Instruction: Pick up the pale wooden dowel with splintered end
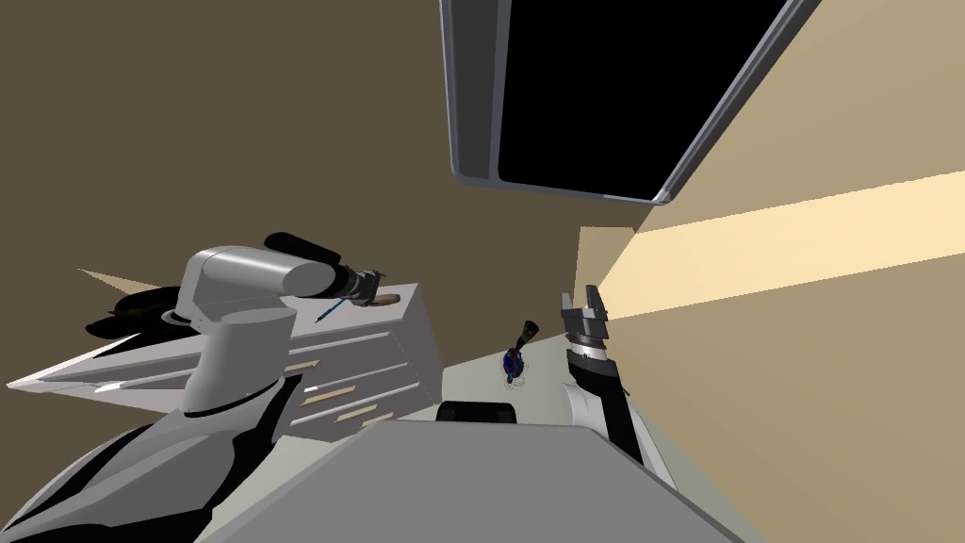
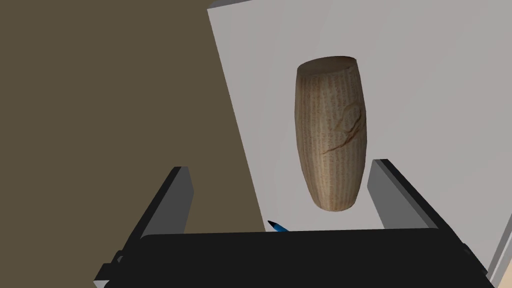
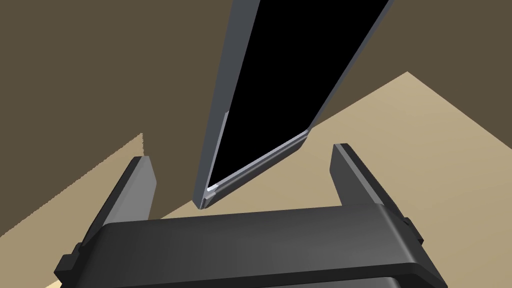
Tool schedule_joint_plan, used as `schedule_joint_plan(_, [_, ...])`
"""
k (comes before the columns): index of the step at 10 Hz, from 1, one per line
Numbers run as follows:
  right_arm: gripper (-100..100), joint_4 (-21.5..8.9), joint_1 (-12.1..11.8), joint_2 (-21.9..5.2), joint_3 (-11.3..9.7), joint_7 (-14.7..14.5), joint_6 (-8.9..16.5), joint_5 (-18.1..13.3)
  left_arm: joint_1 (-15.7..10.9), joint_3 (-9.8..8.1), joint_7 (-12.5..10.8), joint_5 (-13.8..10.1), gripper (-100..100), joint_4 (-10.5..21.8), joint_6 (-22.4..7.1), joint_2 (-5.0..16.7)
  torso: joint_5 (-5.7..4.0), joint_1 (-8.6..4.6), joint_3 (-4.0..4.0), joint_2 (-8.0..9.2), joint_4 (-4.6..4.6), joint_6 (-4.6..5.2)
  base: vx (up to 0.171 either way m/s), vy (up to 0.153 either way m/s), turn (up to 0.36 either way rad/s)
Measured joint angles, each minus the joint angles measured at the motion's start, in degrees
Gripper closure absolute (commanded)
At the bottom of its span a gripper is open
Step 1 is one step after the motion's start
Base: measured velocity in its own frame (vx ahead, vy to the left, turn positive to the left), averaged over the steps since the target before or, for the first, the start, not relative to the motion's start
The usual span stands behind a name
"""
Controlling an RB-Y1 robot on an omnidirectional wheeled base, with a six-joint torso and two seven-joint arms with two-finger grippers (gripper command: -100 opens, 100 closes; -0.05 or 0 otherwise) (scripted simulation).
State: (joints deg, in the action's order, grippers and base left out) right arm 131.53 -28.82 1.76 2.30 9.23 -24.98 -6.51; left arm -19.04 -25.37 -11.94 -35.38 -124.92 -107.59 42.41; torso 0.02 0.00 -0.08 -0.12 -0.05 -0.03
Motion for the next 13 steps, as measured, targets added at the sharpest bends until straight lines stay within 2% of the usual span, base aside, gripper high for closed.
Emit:
schedule_joint_plan(2, [0, 0.0, 0.0, 0.0, 0.0, 0.0, 0.0, 0.0, 0.28, 0.5, -0.39, 0.16, -100, 0.48, -3.17, -0.44, 0.01, 0.02, -0.02, -0.03, -0.01, -0.01, 0.045, 0.0, -0.013])
schedule_joint_plan(4, [0, 0.0, 0.0, 0.0, 0.0, 0.0, 0.0, 0.0, 0.81, 0.28, -0.4, -0.37, -100, 0.95, -6.29, -0.64, 0.01, 0.02, -0.01, -0.01, -0.01, 0.0, 0.027, 0.002, -0.01])
schedule_joint_plan(5, [0, 0.0, 0.0, 0.0, 0.0, 0.0, 0.0, 0.0, 0.85, 0.29, -0.45, -0.39, 0, 0.92, -6.63, -0.67, 0.0, 0.02, 0.03, 0.06, 0.01, -0.01, 0.0, 0.0, 0.0])
schedule_joint_plan(6, [0, 0.0, 0.0, 0.0, 0.0, 0.0, 0.0, 0.0, 0.84, 0.29, -0.45, -0.39, -100, 0.93, -6.6, -0.67, 0.0, 0.01, 0.06, 0.11, 0.02, -0.01, 0.003, 0.0, -0.011])
schedule_joint_plan(10, [0, 0.0, 0.0, 0.0, 0.0, 0.0, 0.0, 0.0, 1.72, 1.62, 0.6, 1.28, -100, 3.64, -2.94, -1.33, 0.01, 0.01, 0.08, 0.14, 0.03, -0.01, 0.0, 0.0, -0.003])
schedule_joint_plan(11, [0, 0.0, 0.0, 0.0, 0.0, 0.0, 0.0, 0.0, 1.75, 1.67, 0.67, 1.33, 100, 3.73, -2.69, -1.36, 0.0, 0.01, 0.09, 0.15, 0.04, -0.01, 0.0, 0.0, 0.0])
schedule_joint_plan(13, [0, 0.0, 0.0, 0.0, 0.0, 0.0, 0.0, 0.0, 1.75, 1.64, 0.63, 1.34, 100, 3.73, -2.73, -1.36, -0.01, 0.0, 0.07, 0.13, 0.02, 0.01, 0.0, 0.0, 0.0])
